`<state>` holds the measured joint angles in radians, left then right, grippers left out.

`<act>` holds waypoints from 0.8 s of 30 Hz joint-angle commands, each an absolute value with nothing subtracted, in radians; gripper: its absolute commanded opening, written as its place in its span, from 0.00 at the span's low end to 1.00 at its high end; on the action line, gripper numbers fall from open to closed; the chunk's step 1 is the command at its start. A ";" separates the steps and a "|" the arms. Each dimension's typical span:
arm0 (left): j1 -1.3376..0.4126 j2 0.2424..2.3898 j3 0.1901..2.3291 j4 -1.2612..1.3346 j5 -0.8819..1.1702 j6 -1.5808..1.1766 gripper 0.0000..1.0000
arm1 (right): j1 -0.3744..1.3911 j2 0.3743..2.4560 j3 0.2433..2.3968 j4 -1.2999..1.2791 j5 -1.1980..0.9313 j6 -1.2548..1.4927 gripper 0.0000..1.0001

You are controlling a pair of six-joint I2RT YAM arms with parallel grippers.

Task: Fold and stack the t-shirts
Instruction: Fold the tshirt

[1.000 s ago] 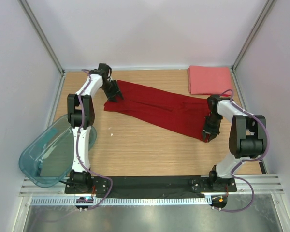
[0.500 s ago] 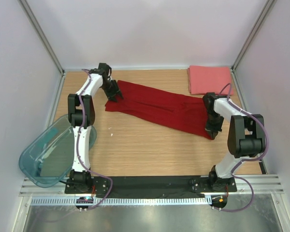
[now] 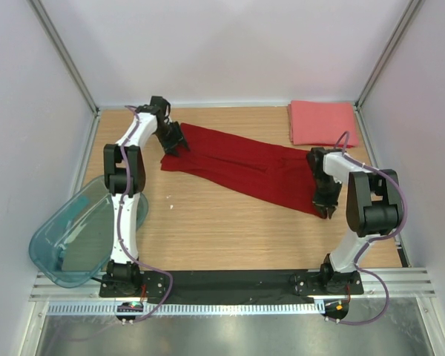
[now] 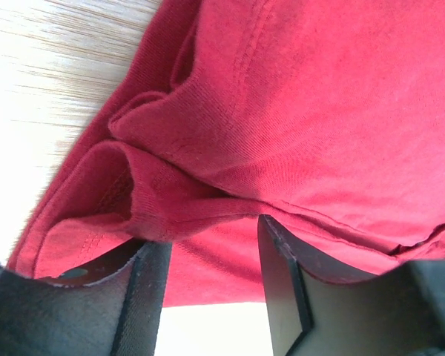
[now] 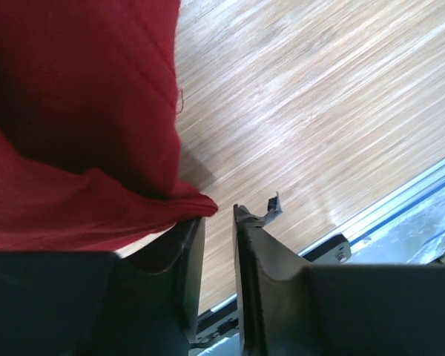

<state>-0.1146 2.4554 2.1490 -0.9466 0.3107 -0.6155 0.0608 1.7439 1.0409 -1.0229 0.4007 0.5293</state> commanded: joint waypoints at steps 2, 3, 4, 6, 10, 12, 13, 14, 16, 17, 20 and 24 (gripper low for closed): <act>-0.091 2.372 2.146 -0.946 0.212 -0.565 0.57 | 0.051 1.707 1.129 -1.086 0.413 0.485 0.38; -0.091 2.349 2.141 -0.951 0.207 -0.566 0.58 | 0.052 1.706 1.167 -1.107 0.396 0.482 0.41; -0.091 2.329 2.135 -0.953 0.206 -0.569 0.60 | 0.051 1.704 1.190 -1.118 0.388 0.474 0.44; -0.089 2.251 2.094 -0.943 0.199 -0.572 0.65 | 0.061 1.683 1.251 -1.134 0.379 0.466 0.54; -0.091 2.125 2.028 -0.930 0.199 -0.578 0.69 | 0.147 1.687 1.386 -1.149 0.403 0.434 0.66; -0.092 2.051 1.997 -0.920 0.201 -0.583 0.69 | 0.193 1.712 1.480 -1.140 0.396 0.414 0.66; -0.092 2.027 1.967 -0.910 0.201 -0.584 0.68 | 0.224 1.751 1.511 -1.120 0.359 0.413 0.65; -0.092 2.005 1.947 -0.904 0.204 -0.587 0.68 | 0.244 1.773 1.573 -1.106 0.329 0.413 0.65; -0.095 1.930 1.880 -0.893 0.207 -0.595 0.67 | 0.281 1.862 1.641 -1.059 0.282 0.428 0.64; -0.098 1.902 1.853 -0.873 0.210 -0.595 0.66 | 0.332 1.899 1.678 -1.039 0.246 0.434 0.62; -0.106 1.798 1.737 -0.842 0.215 -0.606 0.65 | 0.444 2.032 1.831 -0.944 0.252 0.468 0.61; -0.114 1.652 1.547 -0.775 0.229 -0.629 0.64 | 0.553 2.179 1.975 -0.746 0.262 0.587 0.56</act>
<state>-0.1059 1.7309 1.6444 -0.8379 0.2108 -0.6052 0.4778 2.1086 1.8919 -0.9092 0.2775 0.4992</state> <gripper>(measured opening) 0.642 0.568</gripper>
